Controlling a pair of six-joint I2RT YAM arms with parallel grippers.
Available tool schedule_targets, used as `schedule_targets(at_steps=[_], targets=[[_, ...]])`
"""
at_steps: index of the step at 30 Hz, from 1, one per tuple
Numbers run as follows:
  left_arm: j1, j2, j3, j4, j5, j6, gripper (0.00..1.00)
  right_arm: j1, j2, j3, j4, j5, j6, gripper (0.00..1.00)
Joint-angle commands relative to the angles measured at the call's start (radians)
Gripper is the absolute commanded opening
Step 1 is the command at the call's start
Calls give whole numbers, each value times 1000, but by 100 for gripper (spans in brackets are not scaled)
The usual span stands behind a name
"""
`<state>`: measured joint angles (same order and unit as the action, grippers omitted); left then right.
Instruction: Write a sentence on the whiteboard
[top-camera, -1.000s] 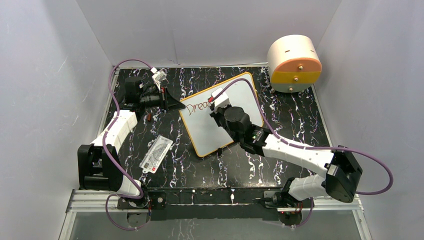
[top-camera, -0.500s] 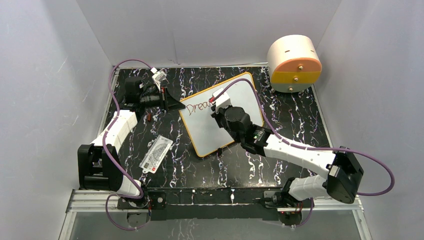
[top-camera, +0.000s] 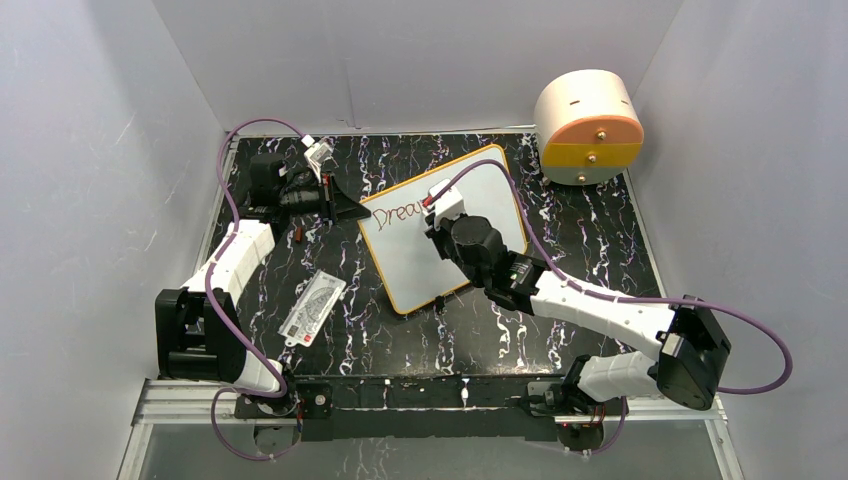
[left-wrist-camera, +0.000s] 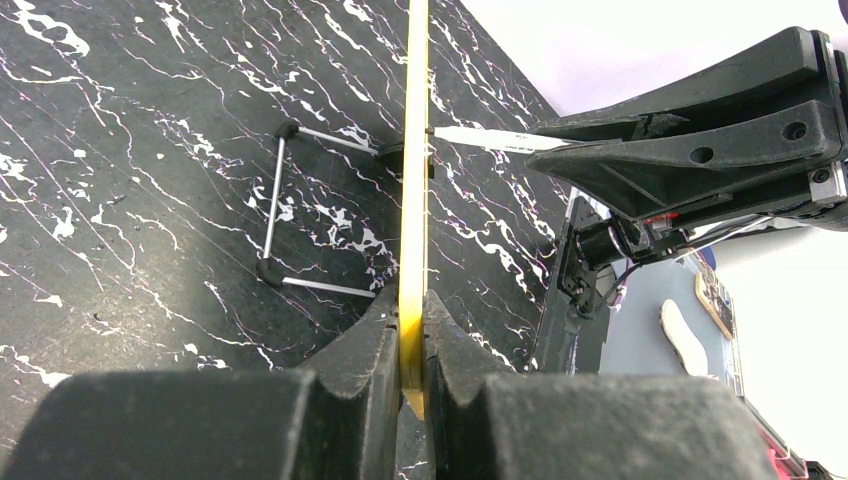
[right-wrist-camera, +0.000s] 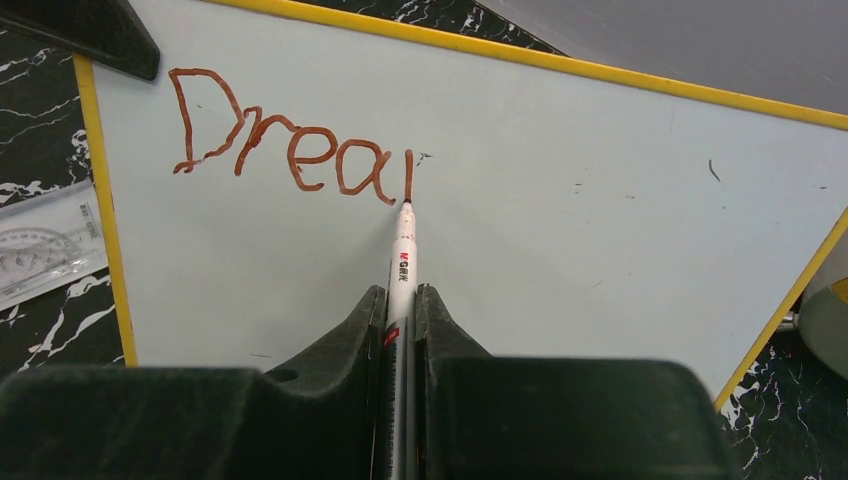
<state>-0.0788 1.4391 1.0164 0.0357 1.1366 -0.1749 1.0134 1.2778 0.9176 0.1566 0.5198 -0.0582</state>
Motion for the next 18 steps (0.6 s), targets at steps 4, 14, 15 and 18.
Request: schedule_targets(at_steps=[4,14,15,18], targets=[[-27,27,-3,-82,-14,29,0,-9,0,-4,98,18,-21,0],[-32,26,-3,-83,-9,31,0,-24,23,21,141,21,-48,0],[-32,27,-4,-85,-10,32,0,-25,26,23,143,22,-49,0],[-32,27,-2,-86,-9,32,0,-29,29,22,151,16,-48,0]])
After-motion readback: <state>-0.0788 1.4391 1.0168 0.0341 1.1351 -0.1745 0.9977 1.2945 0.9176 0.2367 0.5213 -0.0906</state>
